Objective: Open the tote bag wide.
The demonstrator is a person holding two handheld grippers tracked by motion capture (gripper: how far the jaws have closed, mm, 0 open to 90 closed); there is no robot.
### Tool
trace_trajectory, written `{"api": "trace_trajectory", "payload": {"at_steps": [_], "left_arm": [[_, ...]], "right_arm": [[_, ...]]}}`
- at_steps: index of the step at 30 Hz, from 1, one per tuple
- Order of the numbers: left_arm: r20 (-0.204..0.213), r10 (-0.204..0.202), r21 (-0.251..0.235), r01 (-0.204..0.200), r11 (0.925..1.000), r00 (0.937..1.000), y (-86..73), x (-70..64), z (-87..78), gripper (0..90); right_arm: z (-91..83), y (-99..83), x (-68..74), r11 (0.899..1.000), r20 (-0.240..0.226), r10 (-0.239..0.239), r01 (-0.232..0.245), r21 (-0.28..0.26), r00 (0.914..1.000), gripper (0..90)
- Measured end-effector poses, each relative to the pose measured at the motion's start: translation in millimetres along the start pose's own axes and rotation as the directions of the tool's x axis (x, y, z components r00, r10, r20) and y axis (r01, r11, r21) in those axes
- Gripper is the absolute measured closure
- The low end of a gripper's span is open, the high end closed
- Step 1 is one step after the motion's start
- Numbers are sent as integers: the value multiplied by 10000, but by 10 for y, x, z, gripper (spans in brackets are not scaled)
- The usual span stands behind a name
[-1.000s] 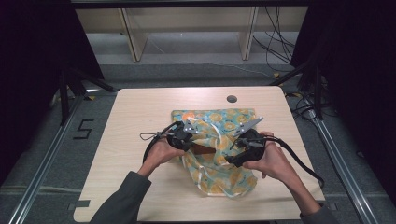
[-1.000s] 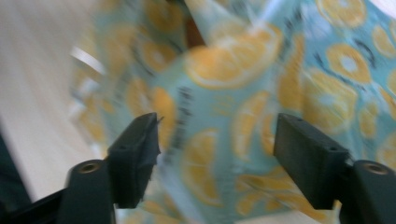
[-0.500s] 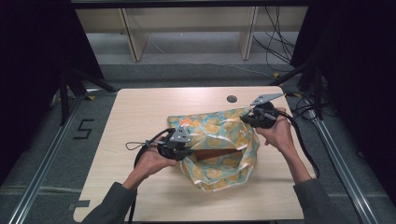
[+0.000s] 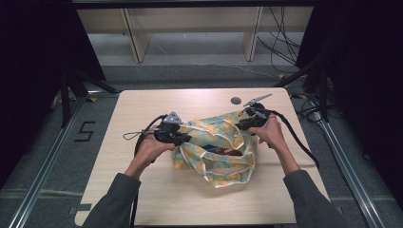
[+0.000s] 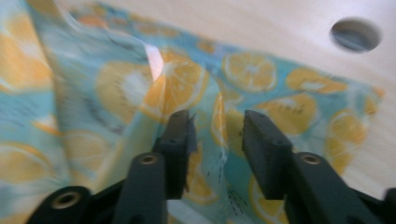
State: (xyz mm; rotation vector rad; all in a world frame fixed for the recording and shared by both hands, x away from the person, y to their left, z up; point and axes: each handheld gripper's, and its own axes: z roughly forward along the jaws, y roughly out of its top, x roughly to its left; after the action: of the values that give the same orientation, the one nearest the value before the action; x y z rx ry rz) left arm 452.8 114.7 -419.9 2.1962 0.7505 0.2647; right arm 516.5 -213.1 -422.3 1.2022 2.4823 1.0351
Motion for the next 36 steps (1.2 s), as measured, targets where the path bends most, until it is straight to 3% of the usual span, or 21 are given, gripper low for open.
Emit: {"api": "trace_trajectory", "payload": {"at_steps": [1,4,5,8,12,14,16,17,18,19,20,22,23,24,25,26,28,31,32,34,36], "left_arm": [[28,-62,-1,62,10000,10000,-5,13,20,885],[15,-224,29,224,9997,9997,0,1,55,884],[11,-109,80,109,9999,9999,9,1,54,884],[-15,-115,147,116,9998,9999,37,-15,64,882],[-40,-23,239,24,9997,10000,64,-29,52,881],[49,16,210,-17,9998,10000,68,-35,43,880],[110,47,169,-49,9998,9999,68,-35,31,879],[110,47,169,-49,9998,9999,68,-35,31,879],[73,65,168,-66,9998,10000,61,-40,23,878],[90,40,162,-41,9999,10000,58,-47,16,878],[95,44,145,-46,9999,9999,50,-55,12,878],[146,92,169,-94,9998,9999,34,-82,1,877],[146,92,169,-94,9998,9999,34,-82,1,877],[255,222,171,-226,9996,9994,24,-107,-12,877],[255,222,171,-226,9996,9994,24,-107,-12,876],[380,388,168,-395,9991,9985,16,-154,-23,876],[528,675,272,-690,9972,9963,8,-191,-42,875],[730,450,-27,-449,9990,9963,6,-233,-36,875],[757,636,2,-638,9980,9951,17,-238,-32,875],[763,733,5,-736,9973,9944,25,-241,-32,875],[778,843,-42,-842,9964,9934,33,-231,-23,875]], "right_arm": [[-206,43,36,9990,-61,29,-31,-454,10000,550],[-446,86,133,9979,-338,103,-125,-636,9994,529],[-541,101,185,9956,-528,-126,76,-933,9985,523],[-764,112,409,9933,-800,-900,836,-800,9927,511],[-697,15,700,9821,-1169,-1869,1826,-466,9754,478],[-589,-41,816,9762,-1473,-2113,2162,175,9663,457],[-397,-103,861,9562,-1157,-2659,2771,947,9570,448],[-397,-103,861,9562,-1157,-2659,2771,947,9570,448],[-245,-149,830,9299,-657,-3093,3162,1878,9487,554],[-213,-165,828,9273,-505,-2992,3028,2201,9529,638],[-172,-154,759,9048,-494,-3633,3650,2193,9304,759],[-217,-92,665,9214,40,-3478,3410,1863,9376,895],[-250,-34,598,9300,171,-3420,3358,1497,9395,900],[-277,39,512,9473,737,-3149,3085,863,9463,900],[-277,39,512,9473,737,-3149,3085,863,9463,900],[-322,193,327,9699,1425,-2433,2425,228,9594,900],[-273,323,118,9785,1802,-1943,2033,-333,9643,900],[-120,387,-44,9867,1883,-1508,1594,-315,9705,900],[31,387,-100,9905,1707,-1376,1360,211,9757,900],[115,370,-120,9900,1778,-1408,1368,345,9739,900],[423,244,-185,9874,1460,-1043,849,1332,9838,899]]}}
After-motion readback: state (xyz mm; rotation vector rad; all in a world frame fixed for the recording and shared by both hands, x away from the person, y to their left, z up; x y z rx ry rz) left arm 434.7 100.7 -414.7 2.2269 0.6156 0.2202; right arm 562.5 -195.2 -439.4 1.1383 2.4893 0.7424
